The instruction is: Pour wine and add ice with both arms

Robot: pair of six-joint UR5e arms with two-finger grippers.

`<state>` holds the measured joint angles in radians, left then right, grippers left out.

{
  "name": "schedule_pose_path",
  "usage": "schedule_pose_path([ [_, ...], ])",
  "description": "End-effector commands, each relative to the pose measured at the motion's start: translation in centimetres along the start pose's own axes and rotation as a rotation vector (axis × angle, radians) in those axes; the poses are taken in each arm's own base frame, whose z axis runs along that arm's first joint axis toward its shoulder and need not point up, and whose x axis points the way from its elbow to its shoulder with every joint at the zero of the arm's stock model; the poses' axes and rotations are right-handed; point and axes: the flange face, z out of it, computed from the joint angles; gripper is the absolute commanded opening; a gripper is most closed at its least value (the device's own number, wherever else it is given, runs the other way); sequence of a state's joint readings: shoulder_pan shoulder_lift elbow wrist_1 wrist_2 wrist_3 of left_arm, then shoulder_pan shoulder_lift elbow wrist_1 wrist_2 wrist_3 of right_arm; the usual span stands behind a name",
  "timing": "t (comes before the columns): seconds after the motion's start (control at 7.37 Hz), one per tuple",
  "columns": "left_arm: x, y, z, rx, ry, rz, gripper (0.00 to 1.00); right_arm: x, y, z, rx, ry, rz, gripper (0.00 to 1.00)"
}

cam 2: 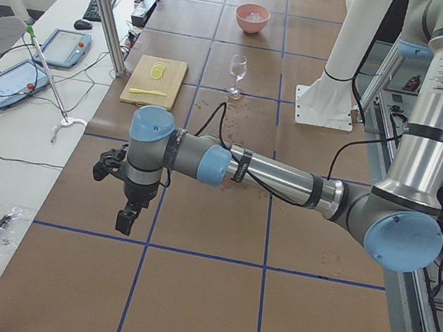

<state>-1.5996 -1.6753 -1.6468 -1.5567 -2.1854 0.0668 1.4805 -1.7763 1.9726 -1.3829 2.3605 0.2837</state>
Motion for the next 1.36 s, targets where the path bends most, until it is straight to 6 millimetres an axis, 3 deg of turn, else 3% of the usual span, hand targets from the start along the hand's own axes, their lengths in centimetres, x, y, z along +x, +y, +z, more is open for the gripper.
schedule_pose_path([
  [0.0, 0.5, 3.6, 1.2, -0.042, 0.142, -0.042, 1.0, -7.6, 0.4, 4.2, 0.01, -0.007, 0.034, 0.99],
  [0.14, 0.6, 3.7, 1.3, -0.042, 0.152, -0.043, 1.0, -10.4, 1.4, 6.9, 0.013, -0.011, 0.038, 0.99],
  [0.27, 0.8, 3.8, 1.3, -0.042, 0.17, -0.042, 1.0, -11.4, 2.1, 8.5, -0.016, -0.01, 0.015, 0.99],
  [0.68, 1.0, 3.4, 1.1, -0.021, 0.179, -0.023, 1.0, -13.0, 3.9, 13.1, -0.059, 0.059, 0.001, 0.88],
  [0.95, 1.2, 3.3, 1.1, -0.019, 0.179, -0.02, 1.0, -14.5, 5.6, 15.1, -0.026, 0.06, 0.034, 0.8],
  [1.22, 1.2, 3.3, 1.1, -0.018, 0.18, -0.019, 1.0, -14.3, 6.7, 16.5, -0.011, 0.093, 0.034, 0.73],
])
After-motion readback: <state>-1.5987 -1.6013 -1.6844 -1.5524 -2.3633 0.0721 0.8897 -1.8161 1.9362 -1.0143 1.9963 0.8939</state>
